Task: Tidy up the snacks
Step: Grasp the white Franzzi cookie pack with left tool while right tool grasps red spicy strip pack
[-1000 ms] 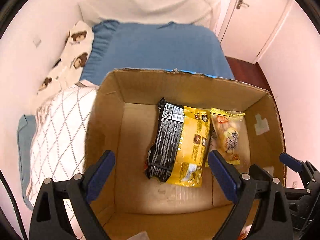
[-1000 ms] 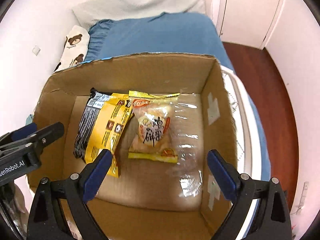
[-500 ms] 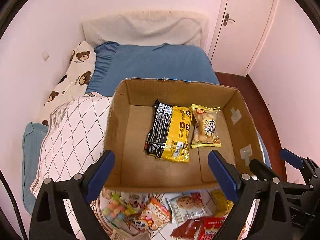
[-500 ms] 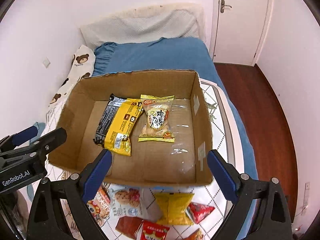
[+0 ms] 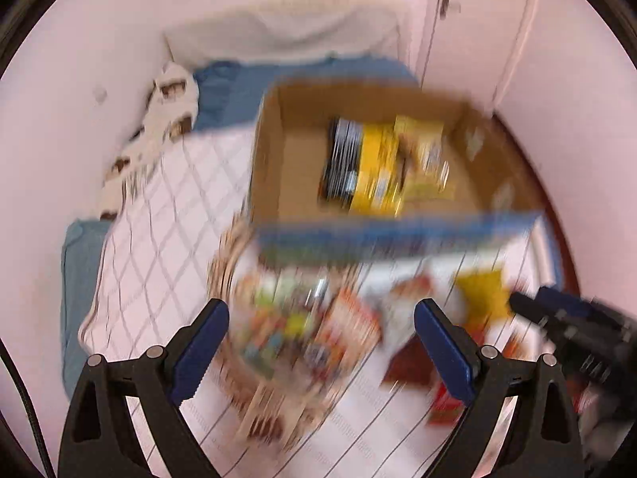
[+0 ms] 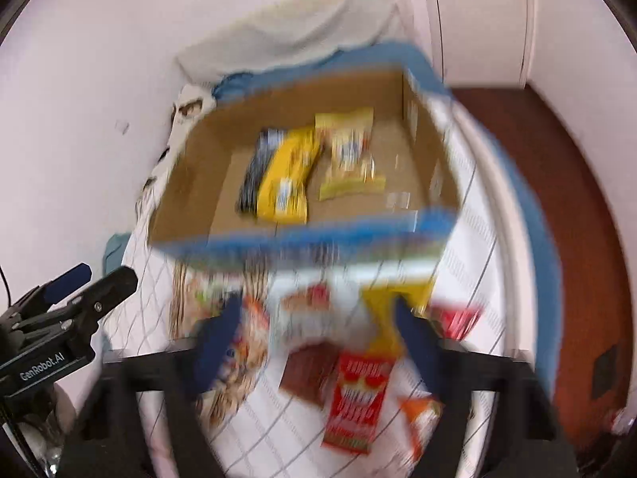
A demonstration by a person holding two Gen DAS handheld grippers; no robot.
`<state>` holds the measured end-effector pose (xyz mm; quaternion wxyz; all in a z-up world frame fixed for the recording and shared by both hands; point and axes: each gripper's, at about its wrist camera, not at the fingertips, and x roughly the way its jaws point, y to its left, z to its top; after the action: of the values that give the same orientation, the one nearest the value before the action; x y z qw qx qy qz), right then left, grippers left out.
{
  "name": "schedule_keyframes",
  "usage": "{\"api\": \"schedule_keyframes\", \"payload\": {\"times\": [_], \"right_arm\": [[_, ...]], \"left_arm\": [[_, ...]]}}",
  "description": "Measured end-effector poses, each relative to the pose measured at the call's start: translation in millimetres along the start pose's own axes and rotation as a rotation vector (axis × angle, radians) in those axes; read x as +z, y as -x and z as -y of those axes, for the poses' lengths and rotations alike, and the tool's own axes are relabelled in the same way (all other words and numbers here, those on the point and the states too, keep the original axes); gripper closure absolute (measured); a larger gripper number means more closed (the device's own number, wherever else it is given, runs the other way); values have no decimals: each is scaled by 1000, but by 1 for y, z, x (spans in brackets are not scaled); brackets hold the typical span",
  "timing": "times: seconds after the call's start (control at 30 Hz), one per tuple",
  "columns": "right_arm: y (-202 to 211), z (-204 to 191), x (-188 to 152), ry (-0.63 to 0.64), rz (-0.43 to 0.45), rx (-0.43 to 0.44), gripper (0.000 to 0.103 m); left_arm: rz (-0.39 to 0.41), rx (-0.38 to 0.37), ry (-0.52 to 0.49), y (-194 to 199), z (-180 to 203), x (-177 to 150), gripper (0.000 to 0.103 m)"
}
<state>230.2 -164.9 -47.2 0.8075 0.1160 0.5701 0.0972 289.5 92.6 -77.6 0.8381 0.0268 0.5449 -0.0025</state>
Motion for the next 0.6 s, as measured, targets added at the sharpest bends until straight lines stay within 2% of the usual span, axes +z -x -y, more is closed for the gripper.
{"api": "schedule_keyframes", "payload": {"times": [0.1, 0.23, 0.33, 0.4, 0.47, 0.5, 0.53, 0.6], "right_arm": [[-24, 10, -32, -48, -77, 9, 41], [-49, 20, -63, -90, -163, -2, 41], [-66, 22, -81, -90, -204, -31, 41], [-78, 21, -88, -81, -229, -56, 41], [-91, 19, -95, -69, -249, -82, 41], [-98, 18, -98, -64, -258, -96, 41], [-102, 18, -99, -62, -258, -107, 41], [-112, 16, -102, -45, -246, -168, 39]], "left_arm": [[-137, 1, -56, -34, -12, -38, 7], [-323, 40, -154, -89, -24, -90, 7], [-440, 53, -217, -128, -25, -116, 7], [-481, 55, -250, -148, -24, -125, 7], [-475, 72, -253, -159, -22, -129, 16], [-459, 81, -244, -160, -22, -130, 32], [-454, 93, -226, -161, -23, -131, 44], [-468, 81, -135, -162, -31, -132, 45]]}}
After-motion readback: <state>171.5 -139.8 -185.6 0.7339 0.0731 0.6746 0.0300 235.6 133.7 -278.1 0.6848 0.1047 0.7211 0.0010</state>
